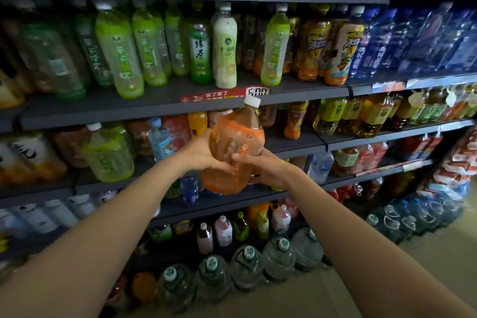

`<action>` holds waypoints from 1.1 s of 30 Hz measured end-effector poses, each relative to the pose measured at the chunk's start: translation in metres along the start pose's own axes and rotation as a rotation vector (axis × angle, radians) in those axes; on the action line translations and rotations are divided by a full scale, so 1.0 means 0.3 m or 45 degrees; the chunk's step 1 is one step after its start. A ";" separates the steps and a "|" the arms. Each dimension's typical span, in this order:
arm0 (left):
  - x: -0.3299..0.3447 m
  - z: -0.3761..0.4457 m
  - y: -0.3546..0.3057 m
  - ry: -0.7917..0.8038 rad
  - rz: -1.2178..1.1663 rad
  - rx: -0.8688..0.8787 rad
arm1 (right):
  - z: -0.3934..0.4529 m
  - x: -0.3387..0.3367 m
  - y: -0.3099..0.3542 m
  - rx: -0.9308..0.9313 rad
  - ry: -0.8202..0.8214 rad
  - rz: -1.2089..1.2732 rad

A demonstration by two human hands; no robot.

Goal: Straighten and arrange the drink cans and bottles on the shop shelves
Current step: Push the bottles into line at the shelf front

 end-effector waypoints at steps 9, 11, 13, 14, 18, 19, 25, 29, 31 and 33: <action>0.053 -0.010 0.083 0.017 0.051 -0.016 | 0.034 -0.011 -0.036 -0.037 -0.071 -0.119; 0.061 0.010 0.094 -0.026 0.081 -0.011 | 0.056 -0.026 -0.032 -0.053 -0.066 -0.114; 0.080 0.034 0.106 -0.090 0.147 -0.007 | 0.083 -0.035 -0.039 -0.067 -0.087 -0.090; 0.091 0.052 0.111 -0.137 0.175 -0.009 | 0.098 -0.040 -0.048 -0.067 -0.106 -0.047; 0.184 0.166 0.149 -0.201 0.137 -0.103 | 0.159 -0.103 -0.129 -0.054 -0.158 0.153; 0.218 0.207 0.156 -0.202 0.122 -0.104 | 0.171 -0.139 -0.145 -0.066 -0.196 0.188; 0.459 0.428 0.114 -0.376 -0.439 -0.466 | 0.224 -0.435 -0.209 -0.120 -0.419 0.197; 0.591 0.622 0.099 -0.548 -0.911 -0.630 | 0.336 -0.663 -0.211 -0.136 -0.493 0.058; 0.614 0.714 0.096 -0.544 -0.942 -0.619 | 0.380 -0.732 -0.182 -0.152 -0.521 -0.011; 0.636 0.788 0.120 -0.537 -1.039 -0.559 | 0.430 -0.763 -0.153 -0.163 -0.485 -0.061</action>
Point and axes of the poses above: each hand's wrist, its own z-axis towards the middle knuckle, its own x-axis out of the palm, y = z × x, the point moved 3 cm from there along z, towards the middle knuckle, and after that the axes turned 9 degrees about x, right-handed, at the moved point
